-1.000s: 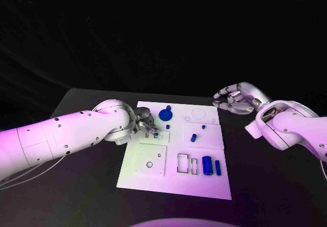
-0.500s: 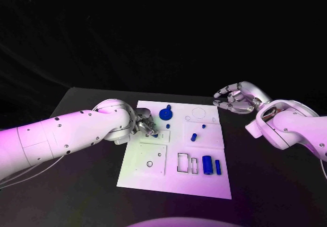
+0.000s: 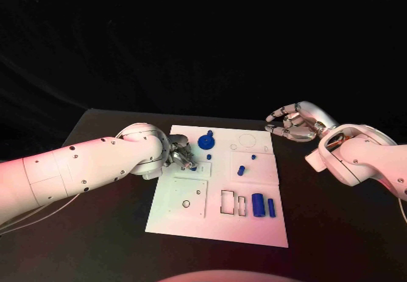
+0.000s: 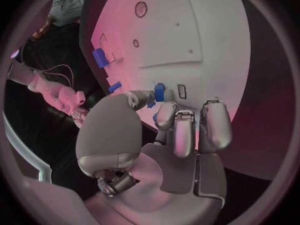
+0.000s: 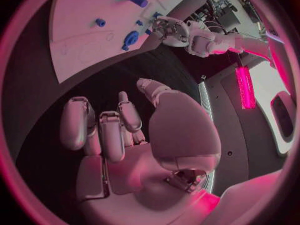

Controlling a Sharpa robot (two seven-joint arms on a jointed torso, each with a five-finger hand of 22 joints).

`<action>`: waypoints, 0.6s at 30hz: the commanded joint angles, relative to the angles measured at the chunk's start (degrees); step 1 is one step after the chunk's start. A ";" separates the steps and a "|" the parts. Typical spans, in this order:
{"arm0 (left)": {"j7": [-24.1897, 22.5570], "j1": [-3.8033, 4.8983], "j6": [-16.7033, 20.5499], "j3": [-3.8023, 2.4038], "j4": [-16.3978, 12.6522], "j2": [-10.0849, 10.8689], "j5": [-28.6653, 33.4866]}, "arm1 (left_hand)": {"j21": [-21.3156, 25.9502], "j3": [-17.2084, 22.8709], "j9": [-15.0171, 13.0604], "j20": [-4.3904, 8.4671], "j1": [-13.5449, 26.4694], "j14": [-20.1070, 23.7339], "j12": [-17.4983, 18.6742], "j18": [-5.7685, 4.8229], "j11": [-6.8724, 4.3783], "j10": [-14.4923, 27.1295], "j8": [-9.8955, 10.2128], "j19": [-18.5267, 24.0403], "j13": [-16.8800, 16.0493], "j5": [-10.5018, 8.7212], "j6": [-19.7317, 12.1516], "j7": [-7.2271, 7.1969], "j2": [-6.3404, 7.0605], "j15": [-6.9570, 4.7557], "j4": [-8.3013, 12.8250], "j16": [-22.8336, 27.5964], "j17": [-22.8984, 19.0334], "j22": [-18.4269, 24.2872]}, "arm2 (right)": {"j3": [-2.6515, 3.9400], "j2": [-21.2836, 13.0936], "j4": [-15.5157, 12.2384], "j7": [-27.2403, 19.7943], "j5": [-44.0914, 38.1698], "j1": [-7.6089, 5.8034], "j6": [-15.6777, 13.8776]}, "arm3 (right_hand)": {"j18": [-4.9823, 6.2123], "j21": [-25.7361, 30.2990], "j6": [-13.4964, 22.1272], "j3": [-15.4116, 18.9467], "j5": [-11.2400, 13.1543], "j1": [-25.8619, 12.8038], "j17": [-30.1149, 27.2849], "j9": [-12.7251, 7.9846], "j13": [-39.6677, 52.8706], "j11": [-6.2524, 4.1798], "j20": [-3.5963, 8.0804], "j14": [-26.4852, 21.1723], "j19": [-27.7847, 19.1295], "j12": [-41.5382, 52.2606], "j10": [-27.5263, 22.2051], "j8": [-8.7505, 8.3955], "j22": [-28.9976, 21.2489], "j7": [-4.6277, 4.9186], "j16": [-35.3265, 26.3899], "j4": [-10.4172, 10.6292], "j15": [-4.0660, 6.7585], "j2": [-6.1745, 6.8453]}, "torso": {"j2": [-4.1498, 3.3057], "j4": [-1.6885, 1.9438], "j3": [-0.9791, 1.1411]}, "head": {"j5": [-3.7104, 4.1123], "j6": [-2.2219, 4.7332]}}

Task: Assemble the parts on the task board

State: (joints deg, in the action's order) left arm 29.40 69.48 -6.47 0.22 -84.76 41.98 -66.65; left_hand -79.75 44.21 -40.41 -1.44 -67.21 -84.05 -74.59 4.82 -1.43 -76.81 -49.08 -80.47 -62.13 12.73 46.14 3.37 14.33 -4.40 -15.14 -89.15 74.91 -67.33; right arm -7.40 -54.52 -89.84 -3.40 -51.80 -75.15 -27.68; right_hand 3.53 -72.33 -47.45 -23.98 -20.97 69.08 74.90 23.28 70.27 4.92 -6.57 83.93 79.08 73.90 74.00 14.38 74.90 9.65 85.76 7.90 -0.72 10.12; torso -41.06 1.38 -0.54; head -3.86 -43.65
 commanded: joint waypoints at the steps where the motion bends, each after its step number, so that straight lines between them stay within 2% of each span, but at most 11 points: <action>1: -0.20 -0.13 -1.36 0.08 -0.12 -0.15 -0.49 | -0.35 10.53 0.06 0.01 0.17 -5.52 -0.28 -0.30 -0.01 -0.54 -0.42 -0.35 -0.21 0.30 0.79 -0.47 -0.48 -0.39 10.89 -0.21 13.39 -0.03 | 0.00 -0.02 -0.09 -0.55 -0.12 0.04 0.06 | 1.11 0.20 0.21 -0.02 -0.32 0.07 3.87 -0.09 -0.02 -0.16 0.12 3.38 -0.40 -0.16 -0.24 0.35 0.29 0.05 -0.17 0.47 0.28 0.35 | 0.01 -0.02 0.04 | -0.05 -0.07; 12: -0.17 -0.16 -2.49 0.10 -0.07 -0.33 -0.53 | -0.26 8.96 -0.30 0.22 2.07 -5.57 -0.46 -0.28 -0.46 -0.95 -0.63 -0.32 -0.50 0.49 1.51 -1.13 -0.23 -0.73 9.99 -0.29 13.59 0.07 | 0.00 -0.02 -0.04 -0.60 -0.12 0.08 0.04 | 1.11 0.20 0.21 -0.02 -0.32 0.07 3.87 -0.09 -0.02 -0.16 0.12 3.38 -0.40 -0.16 -0.24 0.35 0.29 0.05 -0.17 0.47 0.28 0.35 | 0.08 0.03 -0.01 | 0.00 -0.10; 18: -0.16 -0.16 -2.63 0.11 0.37 -0.59 -0.52 | -0.20 5.62 -0.23 0.63 5.27 -5.59 -0.60 -0.31 -0.99 -1.19 -0.17 -0.40 -0.88 -0.01 2.61 -1.81 -0.75 -1.19 7.28 -0.33 13.69 0.01 | 0.00 -0.08 -0.08 -0.62 -0.12 0.09 -0.03 | 1.12 0.29 0.22 0.00 -0.46 -0.01 3.79 -0.10 -0.12 -0.16 0.13 3.37 -0.40 -0.21 -0.28 0.43 0.25 0.04 -0.22 0.58 0.28 0.43 | 0.04 0.06 0.01 | -0.01 -0.06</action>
State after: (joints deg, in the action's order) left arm 29.43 69.49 -7.30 0.20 -84.36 41.66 -67.14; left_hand -79.72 46.79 -40.70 -1.12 -62.33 -84.04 -74.88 4.83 -2.25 -77.63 -49.46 -80.79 -62.92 12.81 46.87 2.84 13.71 -5.22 -11.12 -89.15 74.90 -67.30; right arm -7.40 -54.57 -89.83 -3.47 -51.79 -75.10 -27.74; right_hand 3.53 -72.34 -47.45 -23.97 -21.29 69.08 74.95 23.22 70.20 4.92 -6.57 83.93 79.08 73.90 74.00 14.62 74.94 9.65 85.76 8.25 -0.72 10.12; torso -41.00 1.41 -0.53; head -3.86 -43.74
